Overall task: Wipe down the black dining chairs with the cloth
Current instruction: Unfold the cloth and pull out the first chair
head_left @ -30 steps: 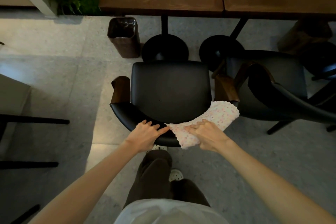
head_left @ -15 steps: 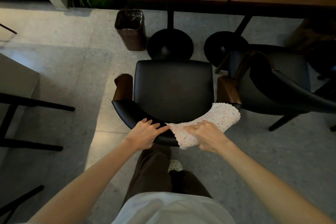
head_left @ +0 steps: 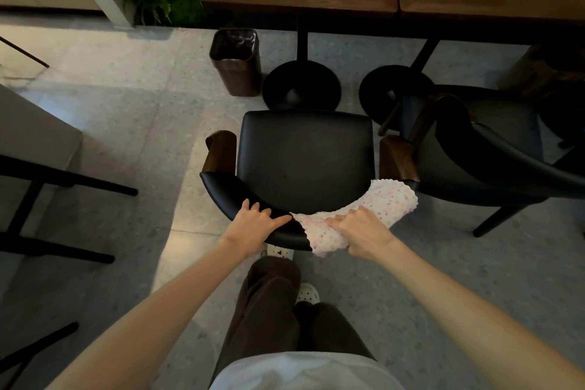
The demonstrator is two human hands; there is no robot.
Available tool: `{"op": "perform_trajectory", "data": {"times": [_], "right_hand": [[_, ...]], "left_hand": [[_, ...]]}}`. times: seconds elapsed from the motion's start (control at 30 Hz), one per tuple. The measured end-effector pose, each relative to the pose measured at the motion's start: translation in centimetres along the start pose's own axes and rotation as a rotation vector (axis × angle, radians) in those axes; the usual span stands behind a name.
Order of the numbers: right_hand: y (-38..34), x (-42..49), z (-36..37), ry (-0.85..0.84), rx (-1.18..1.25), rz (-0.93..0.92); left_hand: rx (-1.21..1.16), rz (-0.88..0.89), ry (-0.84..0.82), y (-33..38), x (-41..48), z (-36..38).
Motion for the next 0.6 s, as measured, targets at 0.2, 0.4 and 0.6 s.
{"op": "perform_trajectory", "data": {"times": [0.2, 0.4, 0.6], "right_hand": [[-2.3, -2.1, 1.2, -0.006, -0.003, -0.024], [-4.4, -4.4, 2.6, -0.033, -0.015, -0.038], [-3.8, -5.5, 1.7, -0.049, 0.236, -0.058]], "left_hand": [[0.015, 0.009, -0.01, 1.3, -2.6, 1.7], [0.027, 0.019, -0.017, 3.0, -5.1, 3.7], [-0.054, 0.045, -0.018, 2.9, -5.3, 4.0]]}}
Point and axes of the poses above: each hand's wrist, its own x-axis towards the middle knuckle, its own z-axis out of the palm, y = z × x, the point moved 4 cm from there along x, towards the middle knuckle, and after that the axes turned 7 degrees about -x, right-handed, at the moved point
